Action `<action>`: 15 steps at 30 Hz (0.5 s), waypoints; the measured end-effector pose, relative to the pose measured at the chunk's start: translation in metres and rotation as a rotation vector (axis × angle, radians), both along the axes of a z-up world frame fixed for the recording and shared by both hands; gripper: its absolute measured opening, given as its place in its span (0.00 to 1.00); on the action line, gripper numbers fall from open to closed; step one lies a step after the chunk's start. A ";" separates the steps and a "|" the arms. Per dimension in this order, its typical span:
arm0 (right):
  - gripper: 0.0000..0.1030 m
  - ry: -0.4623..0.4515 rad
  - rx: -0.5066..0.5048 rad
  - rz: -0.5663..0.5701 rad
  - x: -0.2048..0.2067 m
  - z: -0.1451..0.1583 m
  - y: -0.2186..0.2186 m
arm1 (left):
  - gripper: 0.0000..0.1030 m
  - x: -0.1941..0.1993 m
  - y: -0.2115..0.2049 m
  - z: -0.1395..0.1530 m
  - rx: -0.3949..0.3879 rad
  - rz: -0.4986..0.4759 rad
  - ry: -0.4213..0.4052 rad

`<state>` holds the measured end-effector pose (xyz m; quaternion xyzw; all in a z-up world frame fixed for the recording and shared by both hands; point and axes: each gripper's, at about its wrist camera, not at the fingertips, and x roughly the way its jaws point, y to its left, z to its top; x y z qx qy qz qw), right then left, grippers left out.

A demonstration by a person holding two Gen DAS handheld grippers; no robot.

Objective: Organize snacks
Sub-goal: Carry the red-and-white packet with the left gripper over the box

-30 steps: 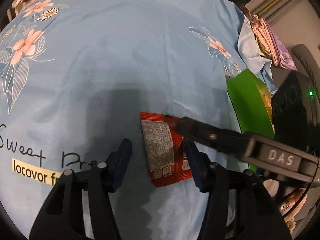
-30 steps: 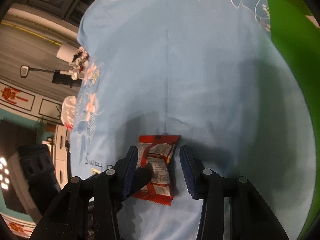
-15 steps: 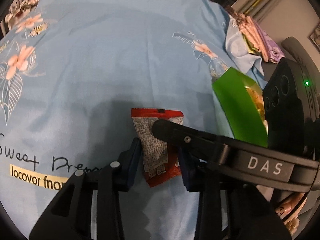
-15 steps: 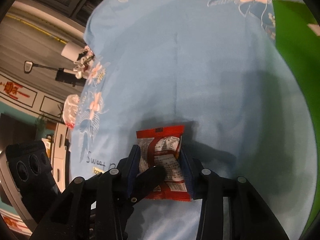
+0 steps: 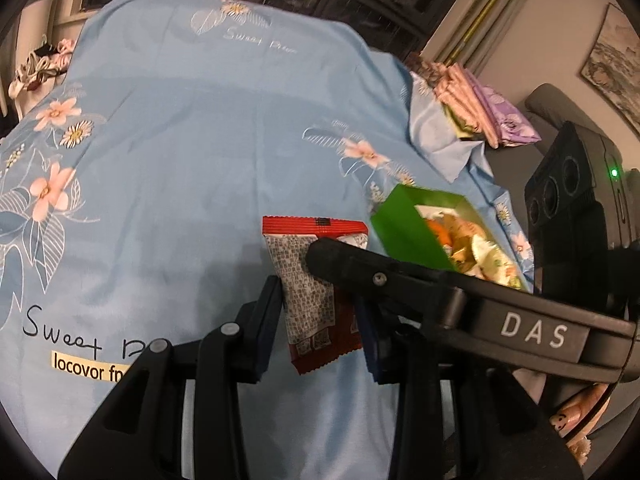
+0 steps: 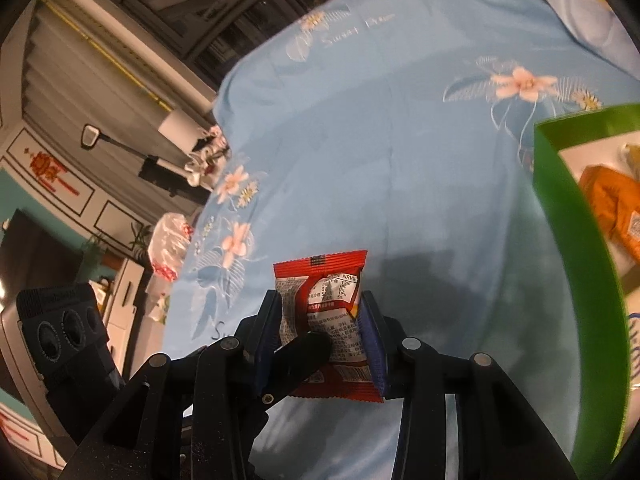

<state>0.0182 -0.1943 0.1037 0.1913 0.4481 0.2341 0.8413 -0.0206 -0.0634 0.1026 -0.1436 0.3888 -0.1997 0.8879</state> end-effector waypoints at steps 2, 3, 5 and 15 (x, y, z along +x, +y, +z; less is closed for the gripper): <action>0.41 -0.020 -0.002 0.000 -0.004 0.006 -0.002 | 0.35 -0.003 -0.002 0.005 -0.001 -0.003 -0.018; 0.41 -0.024 -0.001 -0.001 -0.006 0.009 -0.003 | 0.35 -0.005 -0.003 0.007 0.000 -0.003 -0.023; 0.41 -0.038 0.002 -0.008 -0.009 0.014 -0.007 | 0.35 -0.008 -0.007 0.013 0.002 -0.008 -0.040; 0.41 -0.106 0.040 -0.093 -0.024 0.040 -0.054 | 0.35 -0.009 -0.051 0.040 0.019 -0.085 -0.105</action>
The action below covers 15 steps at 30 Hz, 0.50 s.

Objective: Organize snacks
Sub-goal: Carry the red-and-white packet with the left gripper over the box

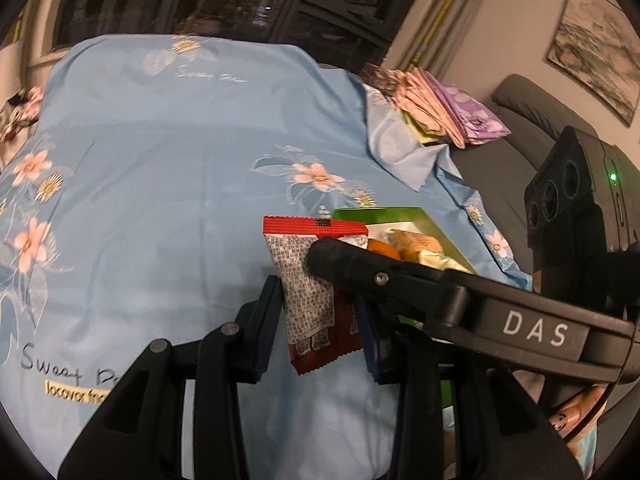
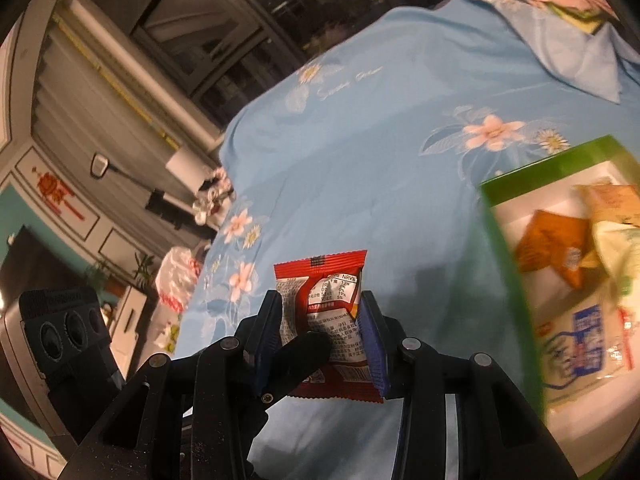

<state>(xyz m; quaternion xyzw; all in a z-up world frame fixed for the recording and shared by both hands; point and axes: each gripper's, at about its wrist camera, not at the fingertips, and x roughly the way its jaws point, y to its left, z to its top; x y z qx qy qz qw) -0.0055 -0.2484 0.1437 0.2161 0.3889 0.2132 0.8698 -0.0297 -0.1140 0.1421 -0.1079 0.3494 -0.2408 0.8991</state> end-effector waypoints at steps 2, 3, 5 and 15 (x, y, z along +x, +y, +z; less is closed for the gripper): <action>0.41 -0.007 0.012 -0.029 -0.002 0.003 -0.016 | 0.35 0.003 -0.012 0.003 0.005 -0.022 -0.007; 0.41 -0.009 0.016 -0.041 -0.003 0.004 -0.020 | 0.35 0.004 -0.020 0.005 0.006 -0.034 -0.010; 0.41 -0.014 0.023 -0.068 -0.004 0.006 -0.033 | 0.35 0.007 -0.034 0.007 0.007 -0.060 -0.016; 0.41 -0.004 0.053 -0.202 -0.008 0.002 -0.098 | 0.35 0.021 -0.097 0.003 0.009 -0.162 0.008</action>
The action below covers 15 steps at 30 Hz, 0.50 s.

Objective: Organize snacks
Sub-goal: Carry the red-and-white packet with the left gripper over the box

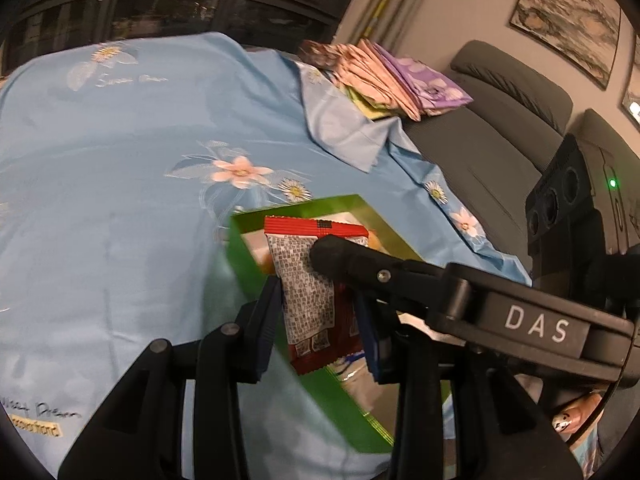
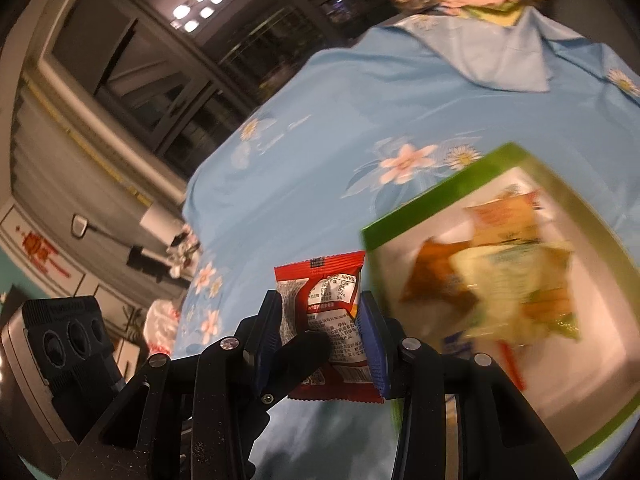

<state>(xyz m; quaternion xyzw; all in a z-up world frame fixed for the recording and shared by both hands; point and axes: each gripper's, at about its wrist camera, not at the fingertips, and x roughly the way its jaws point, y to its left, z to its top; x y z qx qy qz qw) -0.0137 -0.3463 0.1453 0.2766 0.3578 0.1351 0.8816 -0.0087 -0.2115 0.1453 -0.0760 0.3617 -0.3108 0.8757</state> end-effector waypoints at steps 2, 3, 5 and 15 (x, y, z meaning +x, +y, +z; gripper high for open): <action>0.41 0.008 0.009 -0.027 -0.001 -0.003 -0.012 | 0.35 0.003 -0.012 -0.002 0.003 -0.019 0.013; 0.41 0.014 0.017 -0.040 -0.001 -0.006 -0.018 | 0.35 0.004 -0.020 -0.004 0.009 -0.029 0.019; 0.41 0.031 0.031 -0.061 -0.002 -0.012 -0.030 | 0.36 0.006 -0.032 -0.009 0.019 -0.050 0.033; 0.41 0.110 0.076 -0.156 -0.003 -0.035 -0.071 | 0.35 0.022 -0.072 -0.029 0.034 -0.116 0.123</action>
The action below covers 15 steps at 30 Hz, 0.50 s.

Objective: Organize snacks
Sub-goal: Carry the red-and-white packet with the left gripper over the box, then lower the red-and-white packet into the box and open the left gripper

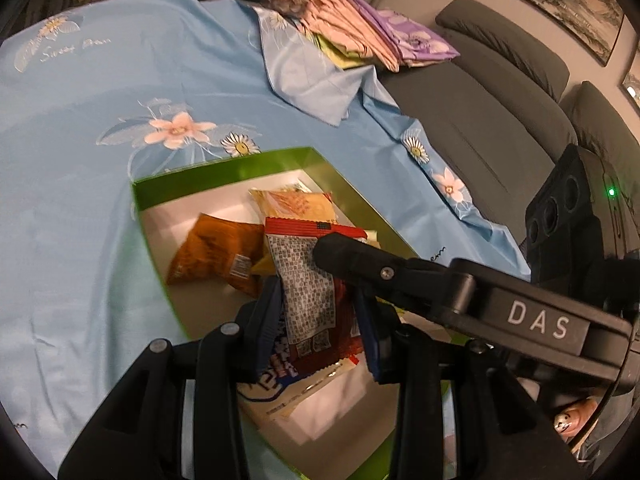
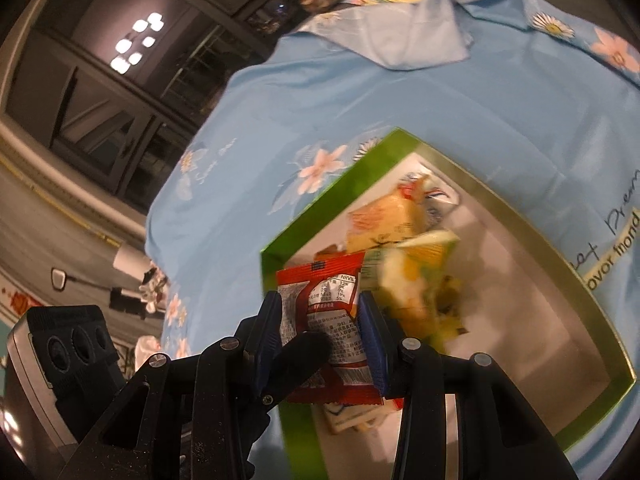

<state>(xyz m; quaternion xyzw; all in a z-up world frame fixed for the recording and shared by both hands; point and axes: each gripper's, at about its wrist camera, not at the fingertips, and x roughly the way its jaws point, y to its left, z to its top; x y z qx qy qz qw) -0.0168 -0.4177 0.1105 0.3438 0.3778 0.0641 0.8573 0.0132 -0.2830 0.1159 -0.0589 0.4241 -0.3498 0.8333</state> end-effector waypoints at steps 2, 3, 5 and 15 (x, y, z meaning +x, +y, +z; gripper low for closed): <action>0.41 0.008 0.004 -0.012 0.000 -0.002 -0.004 | 0.36 0.002 -0.004 -0.002 -0.001 -0.008 0.007; 0.41 0.011 0.005 -0.017 0.000 -0.003 -0.006 | 0.36 0.003 -0.005 -0.003 -0.002 -0.011 0.009; 0.41 0.015 0.006 -0.027 0.000 -0.005 -0.009 | 0.36 0.004 -0.008 -0.004 -0.007 -0.019 0.020; 0.41 0.095 -0.046 -0.077 0.004 -0.016 -0.013 | 0.36 0.013 -0.016 -0.020 0.006 -0.015 0.104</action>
